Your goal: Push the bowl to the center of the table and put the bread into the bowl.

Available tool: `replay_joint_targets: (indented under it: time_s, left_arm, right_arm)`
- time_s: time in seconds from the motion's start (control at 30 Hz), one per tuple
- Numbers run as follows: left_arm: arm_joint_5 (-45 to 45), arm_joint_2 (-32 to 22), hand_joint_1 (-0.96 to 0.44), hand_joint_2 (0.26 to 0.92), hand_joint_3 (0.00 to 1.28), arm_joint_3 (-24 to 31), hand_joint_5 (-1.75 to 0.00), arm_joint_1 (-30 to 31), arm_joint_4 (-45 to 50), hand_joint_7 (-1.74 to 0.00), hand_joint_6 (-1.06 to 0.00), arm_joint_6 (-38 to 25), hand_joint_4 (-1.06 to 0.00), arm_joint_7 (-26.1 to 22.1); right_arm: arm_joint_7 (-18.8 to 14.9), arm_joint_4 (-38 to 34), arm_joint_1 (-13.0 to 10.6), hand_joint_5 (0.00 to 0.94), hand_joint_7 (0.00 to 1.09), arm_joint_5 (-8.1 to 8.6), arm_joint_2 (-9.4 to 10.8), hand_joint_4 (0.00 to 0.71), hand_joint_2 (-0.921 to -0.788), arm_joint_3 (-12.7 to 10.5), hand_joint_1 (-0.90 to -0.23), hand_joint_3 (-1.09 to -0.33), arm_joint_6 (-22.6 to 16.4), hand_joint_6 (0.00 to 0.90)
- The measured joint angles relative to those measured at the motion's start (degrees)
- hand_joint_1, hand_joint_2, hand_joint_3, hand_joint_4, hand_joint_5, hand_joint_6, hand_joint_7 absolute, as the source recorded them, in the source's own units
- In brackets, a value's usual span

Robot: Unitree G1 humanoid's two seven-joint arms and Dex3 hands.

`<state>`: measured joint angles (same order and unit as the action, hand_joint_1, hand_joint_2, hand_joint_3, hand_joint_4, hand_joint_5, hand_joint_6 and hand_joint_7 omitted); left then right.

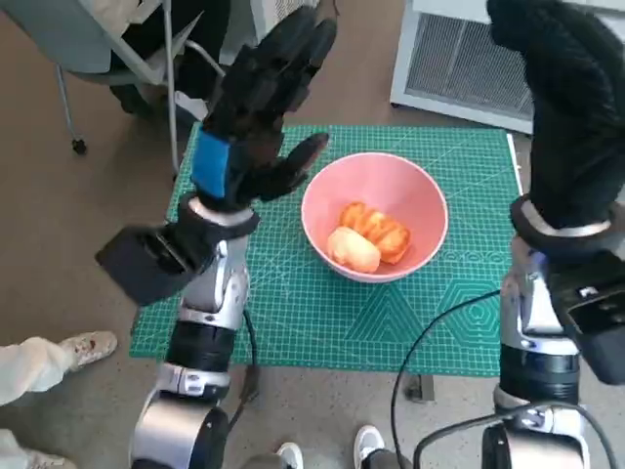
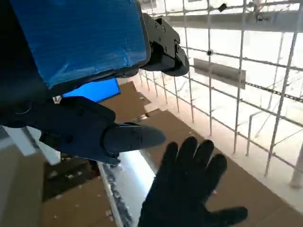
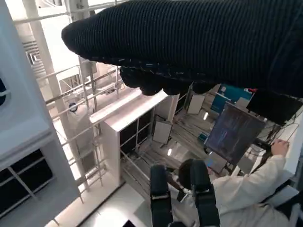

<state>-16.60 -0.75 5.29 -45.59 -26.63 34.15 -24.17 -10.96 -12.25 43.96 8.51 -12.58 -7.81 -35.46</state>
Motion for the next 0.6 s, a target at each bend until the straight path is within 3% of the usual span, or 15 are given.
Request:
replay_joint_targets:
  time_s: [0.1, 0.6]
  left_arm:
    - [0.0, 0.5, -0.47, 0.921, 0.37, -0.1, 0.00, 0.9, 1.6, -0.30, -0.27, -1.1, -0.28, 0.0]
    - [0.3, 0.6, -0.48, 0.921, 0.37, -0.6, 0.00, 2.7, 5.3, -0.32, -0.24, -3.0, -0.26, 0.5]
  right_arm:
    - [0.1, -0.3, 0.1, 0.006, 0.62, -0.84, 0.1, 0.309, -0.921, 0.2, -0.551, -0.722, 0.2, 0.054]
    - [0.1, -1.1, 0.4, 0.001, 0.61, -1.19, 0.1, 0.304, -0.921, 0.3, -0.561, -0.721, 1.0, 0.067]
